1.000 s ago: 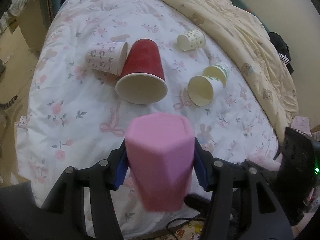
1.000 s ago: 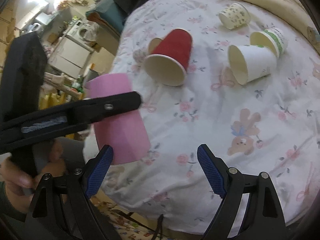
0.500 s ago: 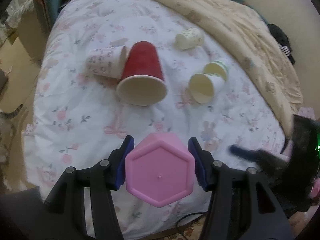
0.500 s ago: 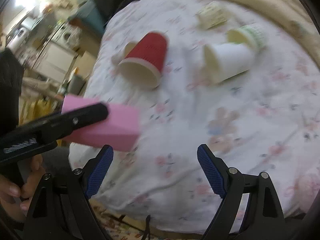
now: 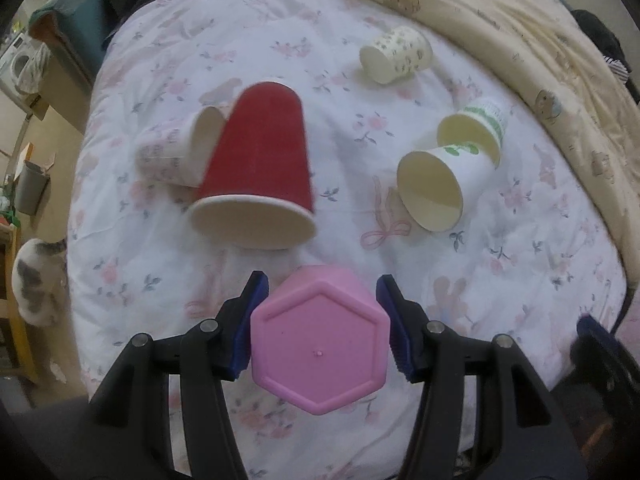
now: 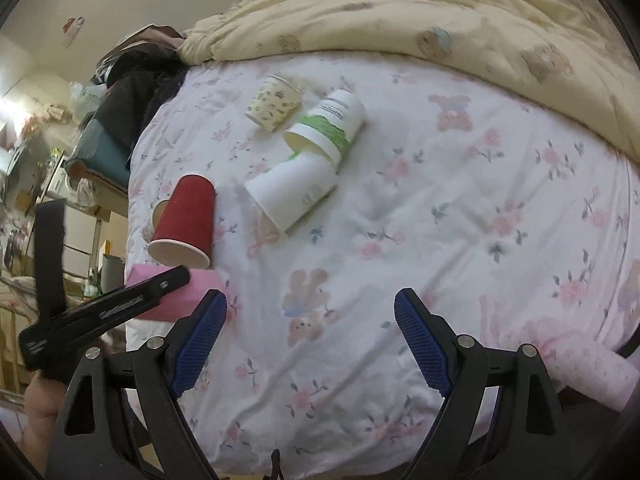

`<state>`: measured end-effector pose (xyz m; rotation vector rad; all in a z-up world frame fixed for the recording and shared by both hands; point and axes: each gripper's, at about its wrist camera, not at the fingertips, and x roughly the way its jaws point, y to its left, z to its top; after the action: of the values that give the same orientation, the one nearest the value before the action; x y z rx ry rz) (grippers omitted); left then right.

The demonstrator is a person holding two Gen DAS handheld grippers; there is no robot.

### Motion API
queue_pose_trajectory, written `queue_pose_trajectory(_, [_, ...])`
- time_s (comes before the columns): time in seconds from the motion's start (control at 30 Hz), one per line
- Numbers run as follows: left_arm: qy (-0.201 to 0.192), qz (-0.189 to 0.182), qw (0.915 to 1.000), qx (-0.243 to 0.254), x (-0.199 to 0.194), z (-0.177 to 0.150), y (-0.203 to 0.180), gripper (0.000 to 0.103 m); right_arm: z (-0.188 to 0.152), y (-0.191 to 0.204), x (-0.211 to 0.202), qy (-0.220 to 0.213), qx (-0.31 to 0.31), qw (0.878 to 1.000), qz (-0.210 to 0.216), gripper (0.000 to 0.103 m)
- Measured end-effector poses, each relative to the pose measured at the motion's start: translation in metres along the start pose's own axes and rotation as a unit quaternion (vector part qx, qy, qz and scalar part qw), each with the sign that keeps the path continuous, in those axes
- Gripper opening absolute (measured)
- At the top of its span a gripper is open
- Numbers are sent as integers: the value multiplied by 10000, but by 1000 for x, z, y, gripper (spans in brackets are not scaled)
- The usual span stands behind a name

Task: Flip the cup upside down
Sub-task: 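Lower the pink cup base-up onto the bed and open the left tool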

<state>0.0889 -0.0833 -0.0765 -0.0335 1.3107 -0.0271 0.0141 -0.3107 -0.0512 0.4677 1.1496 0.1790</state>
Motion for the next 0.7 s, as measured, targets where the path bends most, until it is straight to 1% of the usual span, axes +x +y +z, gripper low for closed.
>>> queue_pose_trajectory(0.1, [-69,257,9996,-30,9,1,-8,52,-3,-5,0,72,124,9998,101,88])
queue_pose_trajectory(0.13, [-44,314,9994,-122,13,1,-8,52,-3,-5,0,76,139,9998,137,88])
queue_pose_trajectory(0.2, [127,260,9989,-359,23,2,-3,52,-2,-3,-2,68,131,9997,179,88])
queue_pose_trajectory(0.23, [146,278,9988,-386,25,2,-3,52,-3,-2,-2,67,115,9997,219,88])
queue_pose_trajectory(0.37, [18,320,9989,-350,26,4,-3,52,-4,3,-3,80,75,9995,309,88])
queue_pose_trajectory(0.6, [-22,318,9991,-281,26,5,-5,53,-3,1,-4,74,170,9991,385,88])
queue_pose_trajectory(0.63, [-12,330,9992,-243,27,5,-6,55,-3,1,-4,70,166,9991,382,88])
queue_pose_trajectory(0.67, [-22,363,9991,-214,26,4,-7,61,-3,1,-4,72,163,9991,383,88])
queue_pose_trajectory(0.7, [-82,494,9985,-213,24,4,-7,75,-3,1,-3,79,166,9991,385,88])
